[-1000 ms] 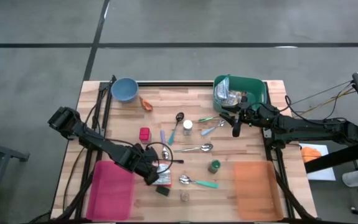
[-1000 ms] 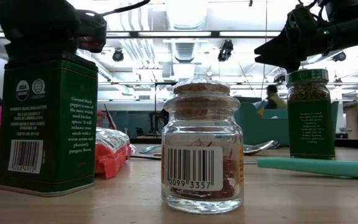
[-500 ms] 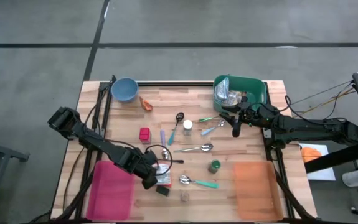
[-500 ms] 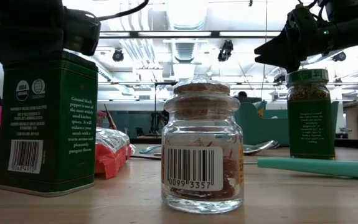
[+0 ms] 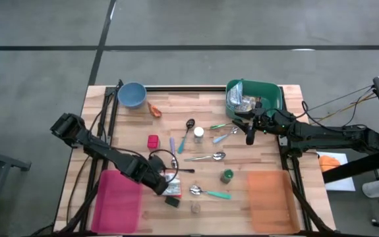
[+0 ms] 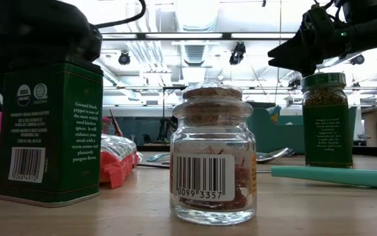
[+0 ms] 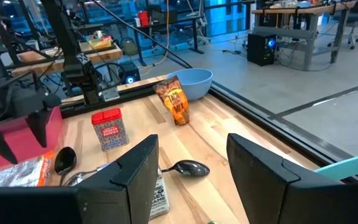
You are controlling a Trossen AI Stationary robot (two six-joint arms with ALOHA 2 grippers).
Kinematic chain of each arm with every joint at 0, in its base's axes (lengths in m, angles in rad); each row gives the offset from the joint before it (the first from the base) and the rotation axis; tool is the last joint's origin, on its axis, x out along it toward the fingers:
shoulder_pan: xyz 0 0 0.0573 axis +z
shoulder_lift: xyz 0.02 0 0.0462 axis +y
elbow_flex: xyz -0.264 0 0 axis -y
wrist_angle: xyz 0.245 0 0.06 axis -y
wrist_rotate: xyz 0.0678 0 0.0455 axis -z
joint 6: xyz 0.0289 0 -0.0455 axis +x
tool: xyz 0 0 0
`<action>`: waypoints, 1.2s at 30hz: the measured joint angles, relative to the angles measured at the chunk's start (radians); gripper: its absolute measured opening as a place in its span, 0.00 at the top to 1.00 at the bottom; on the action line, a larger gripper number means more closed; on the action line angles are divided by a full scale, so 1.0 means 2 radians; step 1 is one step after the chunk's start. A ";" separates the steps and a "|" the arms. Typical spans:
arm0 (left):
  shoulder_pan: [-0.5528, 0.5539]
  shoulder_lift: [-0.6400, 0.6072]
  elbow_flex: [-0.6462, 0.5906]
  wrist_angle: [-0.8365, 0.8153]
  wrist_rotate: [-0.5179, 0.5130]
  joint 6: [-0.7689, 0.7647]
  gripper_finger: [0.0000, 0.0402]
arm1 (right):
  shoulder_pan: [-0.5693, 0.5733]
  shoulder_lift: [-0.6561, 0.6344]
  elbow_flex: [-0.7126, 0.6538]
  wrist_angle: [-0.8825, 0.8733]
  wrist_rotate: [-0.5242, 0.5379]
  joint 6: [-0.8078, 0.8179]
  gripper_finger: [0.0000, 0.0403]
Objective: Pick & Place Food Item
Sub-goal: Put the orange noodle pack into the green bin
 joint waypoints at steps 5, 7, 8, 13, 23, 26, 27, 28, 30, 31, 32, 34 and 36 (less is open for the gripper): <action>0.000 -0.012 0.000 -0.008 -0.017 -0.027 0.28 | 0.000 0.000 0.000 0.000 0.000 0.000 0.54; 0.000 -0.020 0.000 -0.012 -0.024 -0.034 0.28 | 0.000 0.000 0.000 0.000 0.000 0.001 0.54; 0.000 -0.024 0.000 -0.013 -0.030 -0.039 0.28 | 0.000 0.000 0.000 0.000 0.000 0.001 0.54; -0.002 -0.042 -0.013 0.001 -0.041 -0.051 0.28 | 0.000 0.000 0.000 0.000 0.000 0.000 0.54; -0.002 -0.134 -0.137 0.143 -0.028 -0.049 0.28 | 0.000 0.000 0.000 0.000 0.000 0.000 0.54; -0.002 -0.161 -0.158 0.155 -0.028 -0.043 0.28 | 0.000 0.000 0.000 0.000 0.000 0.001 0.54; -0.002 -0.167 -0.165 0.155 -0.028 -0.044 0.28 | 0.000 0.000 0.000 0.000 0.000 0.001 0.54; -0.002 -0.170 -0.172 0.157 -0.028 -0.046 0.28 | 0.000 0.000 0.000 0.000 0.000 0.000 0.54; -0.002 -0.172 -0.189 0.170 -0.025 -0.049 0.28 | 0.000 0.000 0.000 0.000 0.000 0.000 0.54; -0.002 -0.172 -0.197 0.180 -0.020 -0.050 0.28 | 0.000 0.000 0.000 0.000 0.000 0.001 0.54; -0.002 -0.172 -0.206 0.197 -0.017 -0.049 0.28 | 0.000 0.000 0.000 0.000 0.000 0.001 0.54; -0.001 -0.172 -0.224 0.236 -0.015 -0.042 0.28 | 0.000 0.000 0.000 0.000 0.000 0.000 0.54; -0.001 -0.172 -0.239 0.274 -0.013 -0.030 0.28 | 0.000 0.000 0.000 0.000 0.000 0.001 0.54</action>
